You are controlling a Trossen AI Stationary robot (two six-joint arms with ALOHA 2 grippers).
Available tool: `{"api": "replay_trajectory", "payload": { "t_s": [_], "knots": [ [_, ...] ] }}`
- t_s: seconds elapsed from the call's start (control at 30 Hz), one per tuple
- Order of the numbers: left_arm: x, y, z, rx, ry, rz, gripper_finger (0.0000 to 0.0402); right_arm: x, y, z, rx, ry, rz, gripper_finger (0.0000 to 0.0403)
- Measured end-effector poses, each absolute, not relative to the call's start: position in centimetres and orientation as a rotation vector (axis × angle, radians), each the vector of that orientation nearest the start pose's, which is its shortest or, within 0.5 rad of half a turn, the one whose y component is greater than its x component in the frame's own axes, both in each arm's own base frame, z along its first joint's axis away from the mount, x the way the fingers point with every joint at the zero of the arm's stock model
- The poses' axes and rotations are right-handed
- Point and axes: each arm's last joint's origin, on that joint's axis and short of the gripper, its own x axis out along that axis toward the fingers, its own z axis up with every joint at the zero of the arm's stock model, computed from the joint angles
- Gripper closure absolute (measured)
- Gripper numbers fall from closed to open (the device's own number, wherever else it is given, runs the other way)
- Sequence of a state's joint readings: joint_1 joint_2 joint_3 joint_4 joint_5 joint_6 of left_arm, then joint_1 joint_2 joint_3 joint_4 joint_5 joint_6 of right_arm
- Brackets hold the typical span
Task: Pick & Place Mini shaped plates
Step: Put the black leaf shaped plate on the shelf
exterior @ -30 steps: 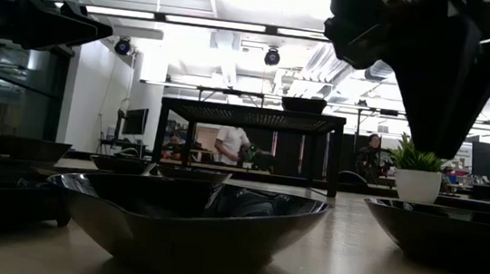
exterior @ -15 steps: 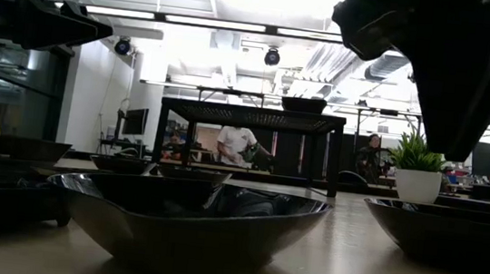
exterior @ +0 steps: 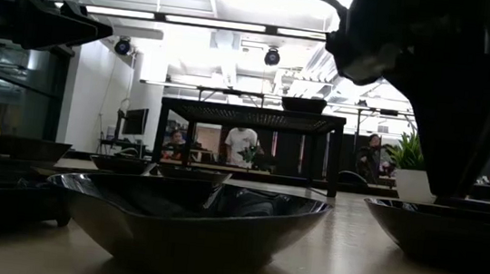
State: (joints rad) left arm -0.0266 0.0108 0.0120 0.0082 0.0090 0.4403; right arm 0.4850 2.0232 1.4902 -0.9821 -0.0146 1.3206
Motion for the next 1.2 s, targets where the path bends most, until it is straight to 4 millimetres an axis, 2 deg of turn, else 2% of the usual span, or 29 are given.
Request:
{"api": "replay_trajectory", "payload": {
  "t_s": [1.07,1.2],
  "knots": [
    [9.8,-0.3,16.8,0.440,-0.018,-0.033,0.0231,34.5,18.0,15.9,0.671,1.425,-0.597,0.0266],
    [9.8,-0.3,16.8,0.440,-0.017,-0.033,0.0231,34.4,18.0,15.9,0.670,1.424,-0.598,0.0279]
  ]
}}
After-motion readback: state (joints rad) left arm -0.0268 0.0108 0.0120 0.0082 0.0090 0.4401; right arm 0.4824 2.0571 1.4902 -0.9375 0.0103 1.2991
